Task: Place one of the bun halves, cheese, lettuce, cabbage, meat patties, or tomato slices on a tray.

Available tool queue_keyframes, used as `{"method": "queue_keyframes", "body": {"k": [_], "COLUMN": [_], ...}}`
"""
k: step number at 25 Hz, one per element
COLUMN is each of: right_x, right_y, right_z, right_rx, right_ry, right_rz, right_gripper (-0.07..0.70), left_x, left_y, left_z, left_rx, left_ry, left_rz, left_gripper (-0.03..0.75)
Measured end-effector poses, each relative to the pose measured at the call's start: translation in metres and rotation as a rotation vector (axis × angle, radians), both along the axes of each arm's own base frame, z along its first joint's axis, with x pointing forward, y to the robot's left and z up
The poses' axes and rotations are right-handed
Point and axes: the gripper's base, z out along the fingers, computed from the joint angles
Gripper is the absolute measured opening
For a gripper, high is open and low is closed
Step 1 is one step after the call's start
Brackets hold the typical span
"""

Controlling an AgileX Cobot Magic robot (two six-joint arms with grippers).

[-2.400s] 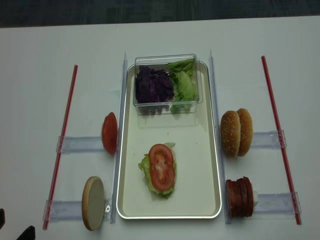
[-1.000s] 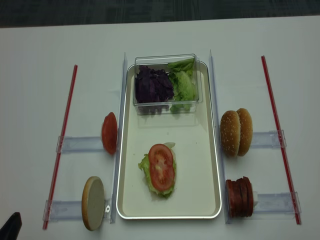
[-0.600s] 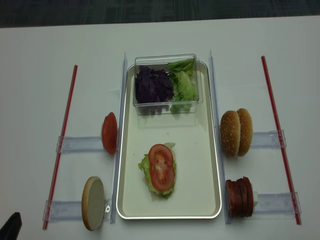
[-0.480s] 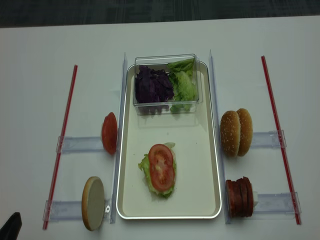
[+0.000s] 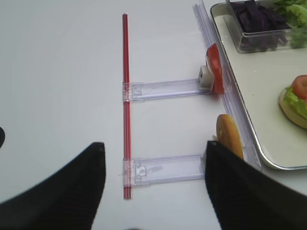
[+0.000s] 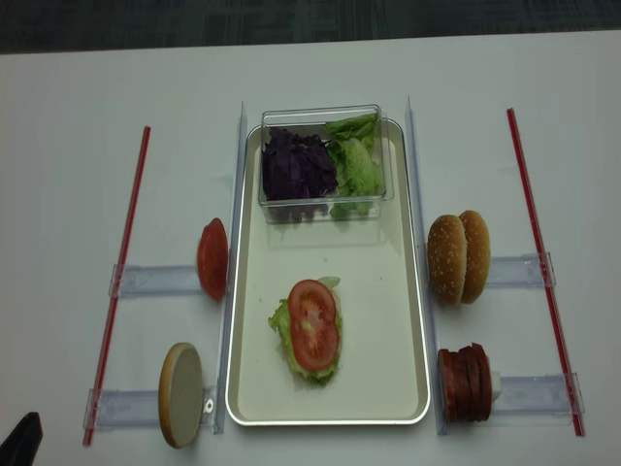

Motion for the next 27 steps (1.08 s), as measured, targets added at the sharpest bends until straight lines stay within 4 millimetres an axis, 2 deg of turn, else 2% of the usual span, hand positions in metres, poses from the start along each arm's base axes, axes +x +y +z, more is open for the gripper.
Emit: {"method": "queue_keyframes", "body": {"k": [27], "right_x": [0.0000], "right_y": [0.0000], "right_z": [0.0000], "right_rx": [0.000], "right_ry": [0.000], "right_rz": [0.000], "right_gripper": [0.517], "left_x": [0.0000], "left_y": [0.0000], "left_z": [0.0000], "left_rx": [0.000], "left_ry": [0.000], "left_rz": [0.000], "left_gripper": [0.430]}}
